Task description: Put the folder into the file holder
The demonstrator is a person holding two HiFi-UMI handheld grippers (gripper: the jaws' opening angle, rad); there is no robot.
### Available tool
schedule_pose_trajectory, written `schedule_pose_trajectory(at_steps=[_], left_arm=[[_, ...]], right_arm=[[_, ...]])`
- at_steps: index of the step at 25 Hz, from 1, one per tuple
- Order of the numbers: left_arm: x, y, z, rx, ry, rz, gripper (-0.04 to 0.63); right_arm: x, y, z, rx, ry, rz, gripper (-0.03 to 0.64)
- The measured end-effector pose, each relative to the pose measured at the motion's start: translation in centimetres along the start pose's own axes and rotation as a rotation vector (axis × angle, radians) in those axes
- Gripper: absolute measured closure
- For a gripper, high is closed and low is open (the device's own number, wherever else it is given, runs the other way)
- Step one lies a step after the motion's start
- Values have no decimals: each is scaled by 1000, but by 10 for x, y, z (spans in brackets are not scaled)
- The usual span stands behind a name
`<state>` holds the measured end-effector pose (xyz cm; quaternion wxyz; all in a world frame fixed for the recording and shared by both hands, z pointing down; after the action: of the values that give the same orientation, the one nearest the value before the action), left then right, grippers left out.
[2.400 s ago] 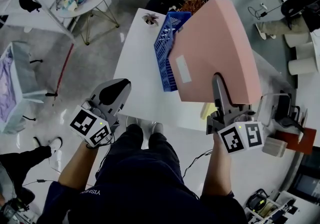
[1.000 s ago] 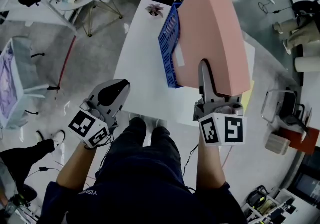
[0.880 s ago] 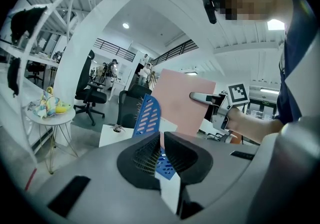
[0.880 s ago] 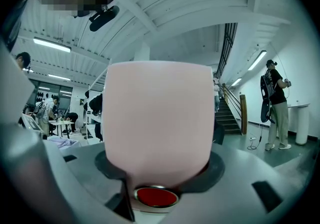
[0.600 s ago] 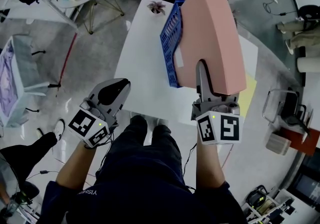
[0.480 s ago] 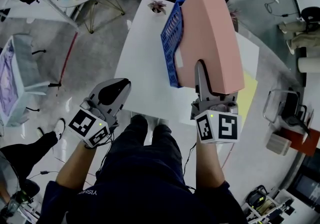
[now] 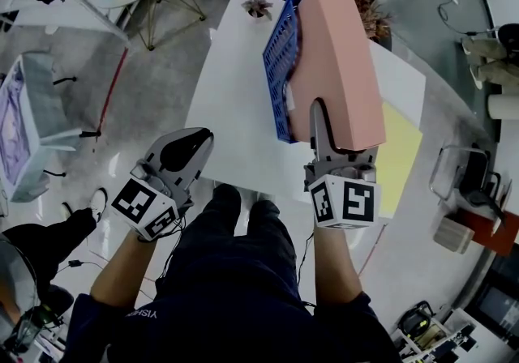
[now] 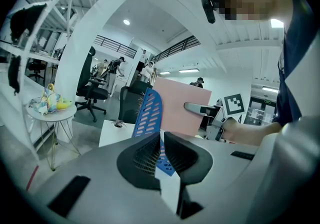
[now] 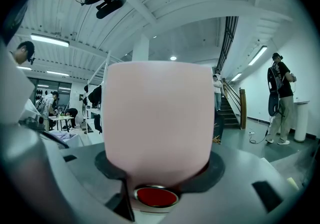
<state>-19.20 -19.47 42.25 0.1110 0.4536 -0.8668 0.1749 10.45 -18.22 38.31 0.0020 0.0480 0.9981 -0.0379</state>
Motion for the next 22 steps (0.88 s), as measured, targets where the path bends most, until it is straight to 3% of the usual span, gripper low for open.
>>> schedule_pose_trajectory(at_steps=[22], left_arm=[[1,2,-12,28,18,14,546]], right_arm=[[13,-7,-43,7,20,-42,348]])
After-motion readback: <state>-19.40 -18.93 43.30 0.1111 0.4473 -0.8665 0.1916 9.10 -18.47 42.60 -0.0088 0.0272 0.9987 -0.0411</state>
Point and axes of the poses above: the fingertips, and each gripper's own axes: y backward along the fingers, x to its left, z out of its top, the point moved 10 cm from there along y, backward along the fingers, and after that the axes turned 6 degrees about -x, right-handed, at the moved point
